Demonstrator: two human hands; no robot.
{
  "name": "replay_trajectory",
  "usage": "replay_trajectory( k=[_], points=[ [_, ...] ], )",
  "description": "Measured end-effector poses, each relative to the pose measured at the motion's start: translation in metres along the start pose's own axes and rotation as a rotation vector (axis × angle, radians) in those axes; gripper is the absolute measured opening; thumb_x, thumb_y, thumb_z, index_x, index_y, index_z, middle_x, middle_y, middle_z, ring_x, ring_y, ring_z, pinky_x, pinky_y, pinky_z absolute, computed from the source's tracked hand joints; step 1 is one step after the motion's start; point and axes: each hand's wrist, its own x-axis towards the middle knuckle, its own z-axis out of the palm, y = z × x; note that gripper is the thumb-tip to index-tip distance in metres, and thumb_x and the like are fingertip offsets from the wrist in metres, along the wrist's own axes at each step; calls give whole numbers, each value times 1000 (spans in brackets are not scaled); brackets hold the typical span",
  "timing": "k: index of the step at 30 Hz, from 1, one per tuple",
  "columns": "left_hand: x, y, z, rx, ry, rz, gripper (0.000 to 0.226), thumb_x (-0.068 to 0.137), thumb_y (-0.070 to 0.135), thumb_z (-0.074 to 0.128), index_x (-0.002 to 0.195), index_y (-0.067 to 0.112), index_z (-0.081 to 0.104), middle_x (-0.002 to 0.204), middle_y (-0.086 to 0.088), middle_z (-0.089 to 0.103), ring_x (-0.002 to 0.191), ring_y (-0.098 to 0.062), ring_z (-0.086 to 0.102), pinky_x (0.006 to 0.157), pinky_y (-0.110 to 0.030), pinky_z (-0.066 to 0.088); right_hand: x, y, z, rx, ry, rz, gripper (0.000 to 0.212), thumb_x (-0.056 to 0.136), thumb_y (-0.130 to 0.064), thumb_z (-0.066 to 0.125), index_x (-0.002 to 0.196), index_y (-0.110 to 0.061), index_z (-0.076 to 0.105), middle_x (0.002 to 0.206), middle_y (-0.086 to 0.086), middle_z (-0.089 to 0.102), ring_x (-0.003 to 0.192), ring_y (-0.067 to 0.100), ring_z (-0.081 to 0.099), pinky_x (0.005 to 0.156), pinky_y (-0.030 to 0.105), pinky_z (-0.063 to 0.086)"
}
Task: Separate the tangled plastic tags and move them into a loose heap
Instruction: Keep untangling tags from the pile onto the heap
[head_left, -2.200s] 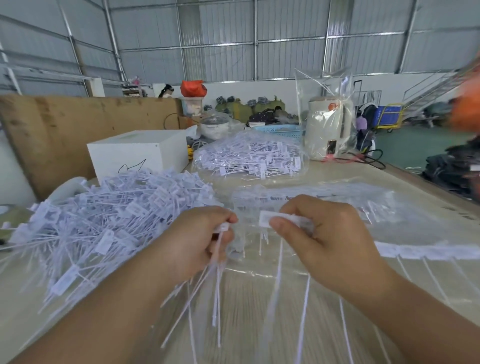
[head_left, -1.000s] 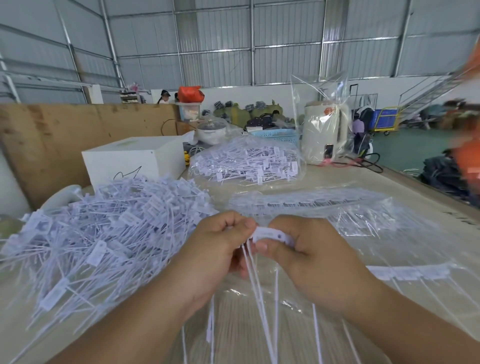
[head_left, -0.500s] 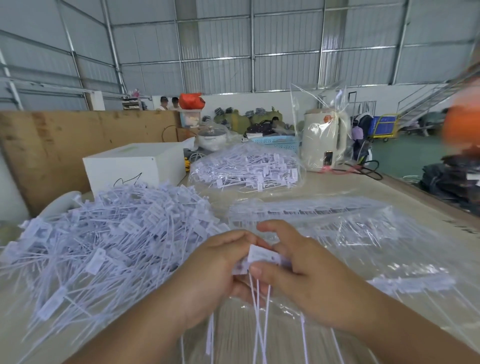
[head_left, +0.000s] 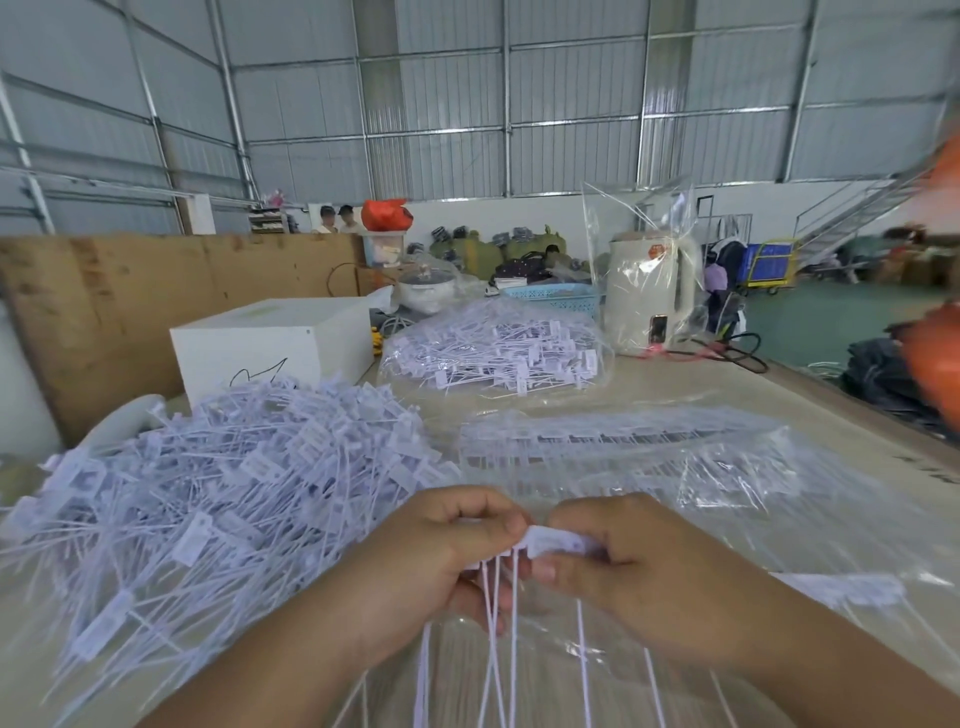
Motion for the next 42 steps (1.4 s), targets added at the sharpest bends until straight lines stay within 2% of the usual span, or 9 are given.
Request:
replay_trajectory(
  k=[2, 8, 13, 17, 19, 28, 33, 37, 42],
  points=[
    [0, -1, 2, 17, 30, -2, 12, 65, 27, 72, 71, 17, 76, 73, -15, 69, 68, -29, 64, 46, -27, 50, 1, -2, 2, 6, 26, 3, 30, 91, -37, 66, 71, -19, 54, 54, -15, 49, 48, 3, 41, 50, 17, 31],
    [4, 4, 14, -108, 242, 103, 19, 85, 14, 64, 69, 15, 74, 63, -14, 66, 45, -18, 58, 43, -26, 48, 5, -12, 14, -112, 282, -33, 22, 90, -46, 60, 82, -25, 58, 57, -7, 52, 50, 7, 45, 53, 28, 39],
    [8, 12, -4, -306, 420, 81, 16, 96, 7, 53, 87, 0, 64, 59, -9, 62, 43, -15, 57, 42, -24, 50, 7, -9, 1, 48, 609, -49, 22, 93, -39, 55, 72, -39, 50, 46, -15, 48, 39, 5, 41, 42, 18, 31],
    [6, 12, -8, -175, 364, 133, 25, 96, 6, 54, 82, 12, 73, 70, -13, 68, 53, -20, 64, 48, -28, 53, 3, 0, 0, 100, 299, -48, 11, 91, -37, 61, 96, -35, 52, 50, -12, 47, 43, 4, 39, 46, 18, 32],
    [4, 9, 0, -81, 273, 135, 32, 96, 7, 54, 77, 19, 77, 74, -11, 70, 58, -21, 67, 49, -29, 54, 4, 2, 8, 91, 196, -58, 26, 91, -41, 61, 111, -42, 45, 53, -12, 51, 43, 4, 41, 46, 19, 33],
    [1, -1, 12, -32, 23, 100, 22, 81, 21, 75, 92, 3, 71, 97, -28, 69, 66, -24, 64, 51, -30, 53, 6, -2, 16, 22, 124, -91, 49, 92, -42, 61, 134, -39, 35, 81, -7, 69, 57, 1, 60, 56, 15, 45],
    [2, 1, 10, 12, 89, 145, 13, 73, 19, 70, 79, 9, 75, 73, -16, 69, 55, -21, 63, 47, -27, 52, 3, -5, 9, 70, 73, -53, 35, 81, -60, 58, 110, -40, 52, 77, -6, 69, 58, 14, 61, 55, 32, 48],
    [5, 5, -1, -19, 211, 187, 24, 85, 3, 62, 67, 14, 75, 64, -12, 67, 49, -17, 62, 43, -25, 50, 0, 0, -5, -2, 0, 6, 24, 89, -47, 64, 80, -26, 56, 54, -14, 52, 44, 2, 43, 46, 19, 34],
    [2, 4, -4, 83, 112, 130, 11, 70, 13, 79, 79, 12, 75, 62, -11, 63, 51, -20, 59, 51, -28, 51, 0, 0, -5, 16, -19, 16, 23, 93, -35, 62, 86, -13, 62, 50, -13, 46, 42, 3, 38, 45, 15, 29]
  ],
)
